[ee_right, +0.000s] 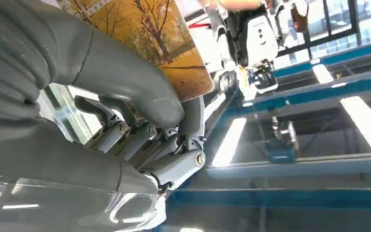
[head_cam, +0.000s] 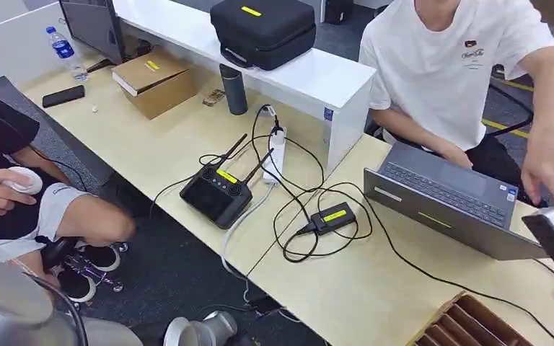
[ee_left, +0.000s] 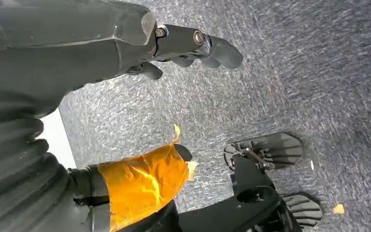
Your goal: Pass the card to the sensor for recognition and then transmit it.
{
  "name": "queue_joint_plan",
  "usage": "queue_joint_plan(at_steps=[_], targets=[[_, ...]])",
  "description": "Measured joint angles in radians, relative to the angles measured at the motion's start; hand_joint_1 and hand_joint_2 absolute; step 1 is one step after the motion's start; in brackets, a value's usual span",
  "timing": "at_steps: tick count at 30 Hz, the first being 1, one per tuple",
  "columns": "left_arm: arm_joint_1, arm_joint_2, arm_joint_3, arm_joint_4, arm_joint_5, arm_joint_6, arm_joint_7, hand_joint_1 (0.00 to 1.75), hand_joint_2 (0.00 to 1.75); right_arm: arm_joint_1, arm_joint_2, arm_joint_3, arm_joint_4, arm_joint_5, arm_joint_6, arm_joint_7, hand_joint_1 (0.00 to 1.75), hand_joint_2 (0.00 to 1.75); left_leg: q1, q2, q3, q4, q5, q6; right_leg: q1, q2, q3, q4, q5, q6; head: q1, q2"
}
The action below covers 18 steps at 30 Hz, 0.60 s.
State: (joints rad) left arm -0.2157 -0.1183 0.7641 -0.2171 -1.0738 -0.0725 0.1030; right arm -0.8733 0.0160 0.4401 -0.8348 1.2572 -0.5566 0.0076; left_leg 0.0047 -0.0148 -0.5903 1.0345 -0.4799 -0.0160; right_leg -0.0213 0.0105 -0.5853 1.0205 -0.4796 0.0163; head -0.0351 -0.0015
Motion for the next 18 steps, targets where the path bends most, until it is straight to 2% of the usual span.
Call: queue_joint_plan(at_steps=[5,13,14,18], targets=[[-0.01,-0.008,-0.014,0.0,-0.02,-0.002,0.01,0.0,1.75,-0.116,0.032,0.059,0.125,0.05,0.043,0.055,1.75,1.75,0.0,0.0,0.0,0.0,0.0,0.0,0.0,0.0,-0.001,0.0,0.0,0.0,0.0,0.0],[-0.02,-0.015,-0.036,0.0,-0.043,-0.009,0.022,0.0,1.75,-0.224,0.089,0.118,0.275,0.099,0.12,0.113,1.75,1.75,0.0,0.0,0.0,0.0,0.0,0.0,0.0,0.0,-0.001,0.0,0.0,0.0,0.0,0.0],[-0.021,-0.016,-0.038,0.0,-0.044,-0.011,0.023,0.0,1.75,-0.232,0.097,0.122,0.288,0.101,0.119,0.118,0.0,1.75,0.0,0.0,0.0,0.0,0.0,0.0,0.0,0.0,-0.001,0.0,0.0,0.0,0.0,0.0],[-0.024,-0.019,-0.048,0.0,-0.057,-0.027,0.016,0.0,1.75,-0.25,0.116,0.139,0.323,0.102,0.118,0.113,0.0,1.75,0.0,0.0,-0.001,0.0,0.0,0.0,0.0,0.0,-0.001,0.0,0.0,0.0,0.0,0.0]])
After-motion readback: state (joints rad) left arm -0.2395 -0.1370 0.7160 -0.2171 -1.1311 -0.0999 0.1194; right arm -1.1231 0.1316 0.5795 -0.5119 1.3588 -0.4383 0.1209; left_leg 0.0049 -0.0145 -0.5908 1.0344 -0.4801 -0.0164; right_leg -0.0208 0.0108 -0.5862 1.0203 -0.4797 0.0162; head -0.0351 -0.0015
